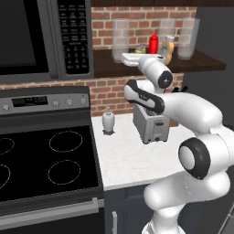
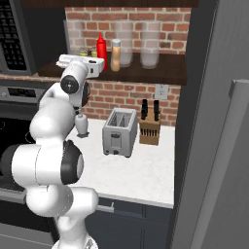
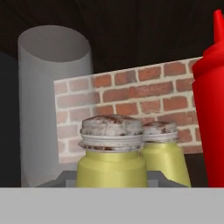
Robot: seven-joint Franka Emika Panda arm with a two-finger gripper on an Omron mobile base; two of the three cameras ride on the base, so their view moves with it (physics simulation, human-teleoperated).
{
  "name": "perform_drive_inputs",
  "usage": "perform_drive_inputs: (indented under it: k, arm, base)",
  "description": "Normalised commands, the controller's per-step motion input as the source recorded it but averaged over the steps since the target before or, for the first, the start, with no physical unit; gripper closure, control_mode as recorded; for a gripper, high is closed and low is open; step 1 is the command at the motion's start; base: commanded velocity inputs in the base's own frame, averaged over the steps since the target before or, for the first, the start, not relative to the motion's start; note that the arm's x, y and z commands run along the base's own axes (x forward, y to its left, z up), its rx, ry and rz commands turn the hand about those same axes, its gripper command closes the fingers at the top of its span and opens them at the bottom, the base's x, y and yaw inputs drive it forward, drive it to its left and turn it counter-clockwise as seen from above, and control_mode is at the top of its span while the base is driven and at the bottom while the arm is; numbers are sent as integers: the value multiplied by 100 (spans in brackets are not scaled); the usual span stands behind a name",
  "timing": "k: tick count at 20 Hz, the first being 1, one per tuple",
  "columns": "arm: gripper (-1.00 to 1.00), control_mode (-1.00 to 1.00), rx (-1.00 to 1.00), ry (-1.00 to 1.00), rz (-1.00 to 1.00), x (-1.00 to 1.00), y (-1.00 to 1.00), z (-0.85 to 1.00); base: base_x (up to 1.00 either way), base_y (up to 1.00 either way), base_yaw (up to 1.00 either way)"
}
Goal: Put the shaker and condiment bottle from the counter next to their counterparts in the cabinet.
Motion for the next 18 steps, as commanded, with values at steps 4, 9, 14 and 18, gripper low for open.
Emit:
perform_drive_inputs:
  k: [4, 9, 14, 18]
  arm:
    - [100, -100, 0, -3, 0, 16, 0, -5]
    - [100, -100, 0, -4, -1, 9, 0, -3]
    - [-100, -100, 0, -6, -2, -5, 0, -12]
    - [-100, -100, 0, -4, 0, -30, -4, 0]
  base:
    - [0, 0, 0]
    - [0, 0, 0]
    - [0, 0, 0]
    - [0, 0, 0]
